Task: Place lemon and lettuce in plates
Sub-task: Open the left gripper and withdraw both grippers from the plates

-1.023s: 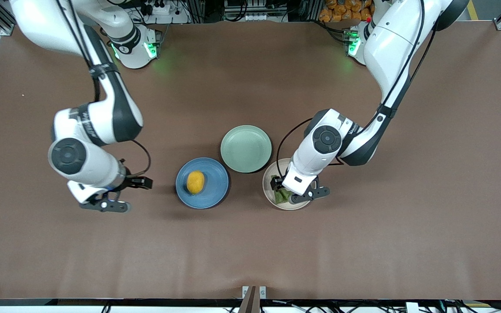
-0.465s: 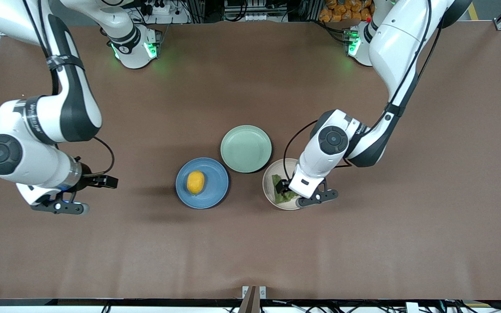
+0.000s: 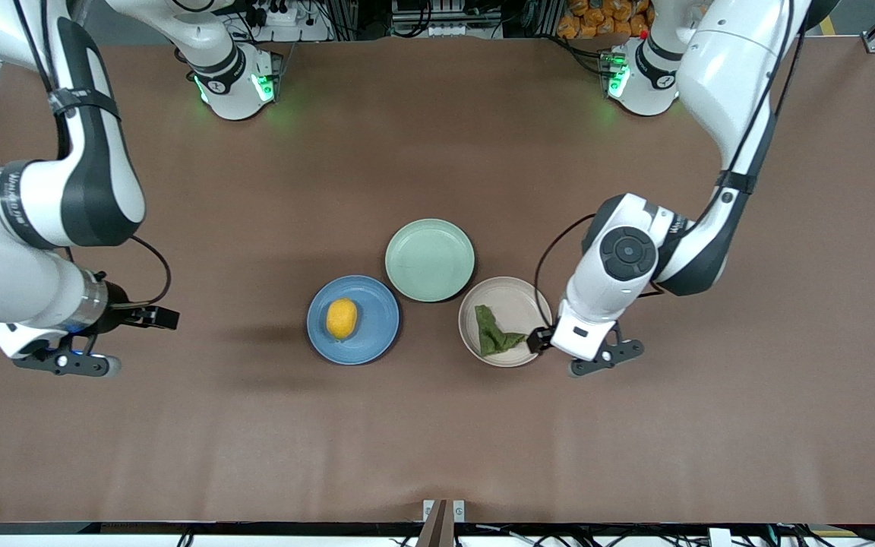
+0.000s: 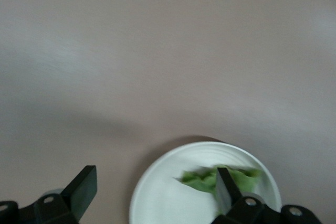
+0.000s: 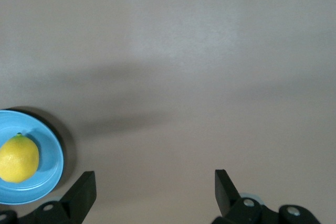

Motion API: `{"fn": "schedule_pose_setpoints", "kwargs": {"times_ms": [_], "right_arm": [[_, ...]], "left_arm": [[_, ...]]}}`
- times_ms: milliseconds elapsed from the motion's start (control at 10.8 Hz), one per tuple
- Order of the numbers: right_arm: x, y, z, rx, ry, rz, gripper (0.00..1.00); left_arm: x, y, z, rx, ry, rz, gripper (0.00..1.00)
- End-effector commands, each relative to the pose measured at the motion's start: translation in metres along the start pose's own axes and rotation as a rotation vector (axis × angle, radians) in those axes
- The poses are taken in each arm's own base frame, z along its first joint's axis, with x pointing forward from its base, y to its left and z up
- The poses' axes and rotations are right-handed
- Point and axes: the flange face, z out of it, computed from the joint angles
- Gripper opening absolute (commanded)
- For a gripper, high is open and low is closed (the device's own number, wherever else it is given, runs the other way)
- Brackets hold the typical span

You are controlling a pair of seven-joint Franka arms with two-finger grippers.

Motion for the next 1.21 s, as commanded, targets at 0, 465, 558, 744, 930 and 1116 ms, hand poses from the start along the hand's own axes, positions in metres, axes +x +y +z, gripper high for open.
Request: {"fn": "schedule_pose_setpoints", "kwargs": {"times_ms": [0, 465, 558, 744, 930, 1116], "right_arm": [[-0.006, 0.02, -0.03, 0.03, 0.032, 0.016, 1.0], [-0.053, 0.033, -0.046, 0.03, 0.016, 0.018, 1.0], [-0.059, 0.034, -0.051, 0.031, 0.019, 0.016, 1.0], [-0.076, 0.043, -0.059, 0.035, 0.031, 0.023, 1.0], [-0.092, 0.05, -0.063, 0.044, 0.069, 0.027, 1.0], [-0.1, 0.054, -0.077, 0.047, 0.098, -0.032, 1.0]], "left_arm": [[0.004, -0.016, -0.008, 0.059, -0.005, 0.011, 1.0], [-0.017, -0.078, -0.009, 0.2, -0.131, 0.144, 1.0], [-0.027, -0.088, -0.013, 0.205, -0.148, 0.178, 1.0], [-0.043, -0.111, -0.025, 0.192, -0.19, 0.206, 1.0], [-0.055, -0.136, -0.039, 0.165, -0.229, 0.3, 1.0], [-0.06, -0.166, -0.055, 0.169, -0.227, 0.312, 1.0]]}}
